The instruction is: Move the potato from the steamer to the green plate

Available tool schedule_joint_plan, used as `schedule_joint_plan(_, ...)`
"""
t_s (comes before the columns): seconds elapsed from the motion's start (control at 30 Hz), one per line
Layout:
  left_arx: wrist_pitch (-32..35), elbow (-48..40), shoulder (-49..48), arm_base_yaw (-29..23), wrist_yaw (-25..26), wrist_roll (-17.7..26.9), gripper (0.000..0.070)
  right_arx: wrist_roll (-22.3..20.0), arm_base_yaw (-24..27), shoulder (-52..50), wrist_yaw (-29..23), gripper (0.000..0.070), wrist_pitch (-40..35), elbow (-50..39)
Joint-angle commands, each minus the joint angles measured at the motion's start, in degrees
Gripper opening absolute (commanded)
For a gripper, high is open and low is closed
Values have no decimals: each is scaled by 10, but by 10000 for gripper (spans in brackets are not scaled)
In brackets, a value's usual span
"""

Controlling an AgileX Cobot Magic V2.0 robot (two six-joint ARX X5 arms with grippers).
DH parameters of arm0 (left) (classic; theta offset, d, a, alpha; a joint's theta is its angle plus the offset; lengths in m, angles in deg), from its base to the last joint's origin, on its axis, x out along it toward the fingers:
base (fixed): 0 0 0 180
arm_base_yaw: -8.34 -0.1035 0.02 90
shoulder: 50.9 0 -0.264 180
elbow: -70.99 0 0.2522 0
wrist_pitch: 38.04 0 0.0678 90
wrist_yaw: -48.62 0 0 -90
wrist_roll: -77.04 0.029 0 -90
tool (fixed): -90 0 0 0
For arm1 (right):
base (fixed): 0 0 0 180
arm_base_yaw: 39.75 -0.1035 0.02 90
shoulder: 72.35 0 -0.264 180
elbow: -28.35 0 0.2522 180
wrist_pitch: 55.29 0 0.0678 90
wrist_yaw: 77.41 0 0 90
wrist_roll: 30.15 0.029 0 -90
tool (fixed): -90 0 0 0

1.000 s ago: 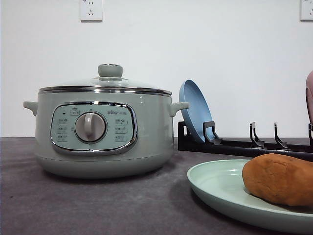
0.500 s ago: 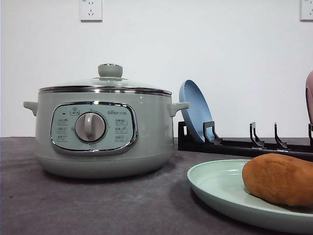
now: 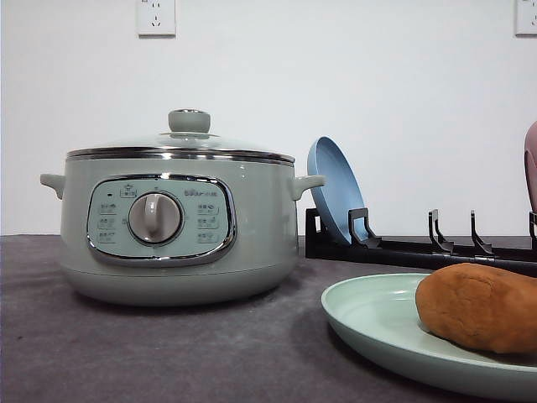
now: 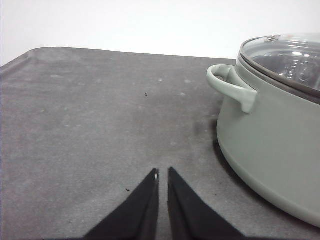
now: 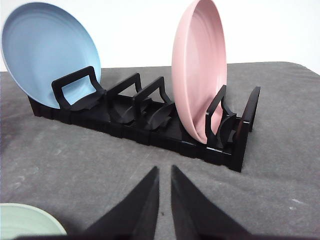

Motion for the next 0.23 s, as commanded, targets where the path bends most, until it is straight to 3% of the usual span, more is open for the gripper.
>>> schedule_joint_plan(0.0,9,-12,0,0,-3,1,28,-3,1,-2,0,32,-6,-3)
schedule_joint_plan(0.2,9,-12,0,0,-3,1,28,-3,1,-2,0,32,-6,-3)
